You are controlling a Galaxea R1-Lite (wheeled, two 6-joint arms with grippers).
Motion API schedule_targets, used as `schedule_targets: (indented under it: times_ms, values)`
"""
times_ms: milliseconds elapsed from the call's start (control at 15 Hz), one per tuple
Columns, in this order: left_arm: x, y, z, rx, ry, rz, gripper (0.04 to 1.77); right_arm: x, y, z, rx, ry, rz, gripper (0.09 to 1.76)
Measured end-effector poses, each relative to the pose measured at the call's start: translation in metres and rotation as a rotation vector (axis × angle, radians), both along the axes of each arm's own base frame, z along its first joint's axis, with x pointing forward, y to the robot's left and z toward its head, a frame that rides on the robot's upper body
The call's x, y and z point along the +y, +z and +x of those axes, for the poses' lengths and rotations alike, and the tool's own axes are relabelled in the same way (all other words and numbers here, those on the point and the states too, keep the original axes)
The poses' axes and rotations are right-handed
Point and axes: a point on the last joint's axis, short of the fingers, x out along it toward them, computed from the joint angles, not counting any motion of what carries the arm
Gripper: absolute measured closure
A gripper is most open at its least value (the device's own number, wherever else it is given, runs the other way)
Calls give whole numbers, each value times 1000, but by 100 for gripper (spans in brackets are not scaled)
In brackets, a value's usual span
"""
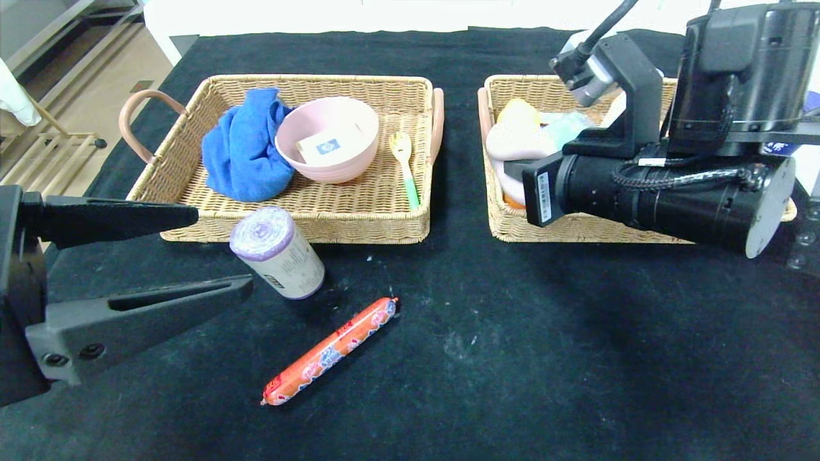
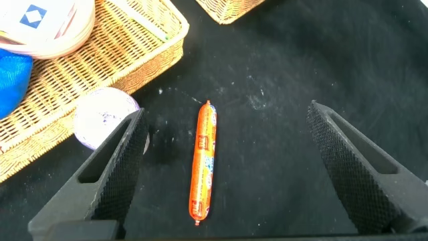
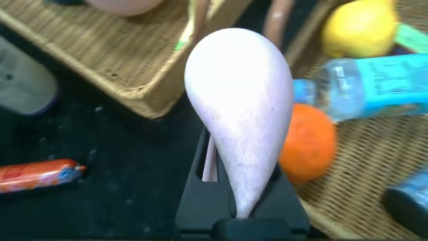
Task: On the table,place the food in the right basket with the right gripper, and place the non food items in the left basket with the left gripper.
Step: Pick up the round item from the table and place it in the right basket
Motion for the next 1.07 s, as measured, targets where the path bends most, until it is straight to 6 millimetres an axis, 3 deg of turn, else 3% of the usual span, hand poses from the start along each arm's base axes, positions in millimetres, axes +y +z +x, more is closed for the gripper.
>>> schedule_targets:
  times_ms: [1067]
  values:
    - [0, 0, 0, -1, 0, -1, 9, -103, 8, 41, -14, -332, 39, 168]
